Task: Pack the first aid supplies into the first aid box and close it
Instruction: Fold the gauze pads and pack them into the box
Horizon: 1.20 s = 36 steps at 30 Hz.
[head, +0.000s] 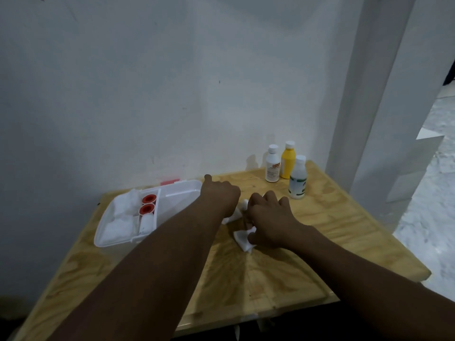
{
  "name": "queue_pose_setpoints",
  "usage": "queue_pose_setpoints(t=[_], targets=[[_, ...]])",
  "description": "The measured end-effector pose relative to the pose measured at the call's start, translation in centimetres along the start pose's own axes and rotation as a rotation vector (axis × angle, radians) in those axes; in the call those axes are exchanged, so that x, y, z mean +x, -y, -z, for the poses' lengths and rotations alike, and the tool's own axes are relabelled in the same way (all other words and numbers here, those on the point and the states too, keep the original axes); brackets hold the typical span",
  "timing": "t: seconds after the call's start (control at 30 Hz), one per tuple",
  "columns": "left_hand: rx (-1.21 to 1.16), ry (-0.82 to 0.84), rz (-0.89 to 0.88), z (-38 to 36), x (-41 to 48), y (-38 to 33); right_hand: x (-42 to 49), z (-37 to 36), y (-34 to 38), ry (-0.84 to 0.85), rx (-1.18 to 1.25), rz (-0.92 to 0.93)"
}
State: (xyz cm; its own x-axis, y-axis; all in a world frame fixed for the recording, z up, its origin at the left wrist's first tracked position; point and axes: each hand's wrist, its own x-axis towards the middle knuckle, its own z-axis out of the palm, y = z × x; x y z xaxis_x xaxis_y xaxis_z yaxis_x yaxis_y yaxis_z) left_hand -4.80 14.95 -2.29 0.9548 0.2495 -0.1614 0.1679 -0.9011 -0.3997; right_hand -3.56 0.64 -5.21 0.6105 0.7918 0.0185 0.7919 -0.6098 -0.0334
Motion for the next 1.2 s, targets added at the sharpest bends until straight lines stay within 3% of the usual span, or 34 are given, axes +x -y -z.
queue_pose_setpoints(t=[0.13,0.23,0.33,0.57,0.77,0.97,1.2], targets=[[-0.069,-0.015,-0.005,0.0,0.3,0.2,-0.1,-0.1,-0.5,-0.041,0.102,0.014],[-0.216,-0.035,-0.016,0.5,0.5,0.9,0.0,-0.3,-1.2,-0.105,0.334,-0.016],[-0.36,-0.147,-0.024,1.2,0.5,2.0,0.2,-0.3,-2.2,-0.214,0.648,-0.043],[-0.818,-0.412,0.023,2.4,-1.5,7.8,1.2,2.3,-2.0,-0.349,0.914,-0.098],[-0.937,-0.525,0.149,2.3,-5.9,14.3,2.2,6.4,1.9,-0.262,1.221,-0.058],[-1.243,-0.547,0.364,-1.0,-10.5,20.5,3.9,9.1,7.8,-0.076,1.268,0.022],[-1.44,-0.521,0.447,-3.8,-13.9,22.8,5.3,9.5,14.3,0.015,1.182,0.089]])
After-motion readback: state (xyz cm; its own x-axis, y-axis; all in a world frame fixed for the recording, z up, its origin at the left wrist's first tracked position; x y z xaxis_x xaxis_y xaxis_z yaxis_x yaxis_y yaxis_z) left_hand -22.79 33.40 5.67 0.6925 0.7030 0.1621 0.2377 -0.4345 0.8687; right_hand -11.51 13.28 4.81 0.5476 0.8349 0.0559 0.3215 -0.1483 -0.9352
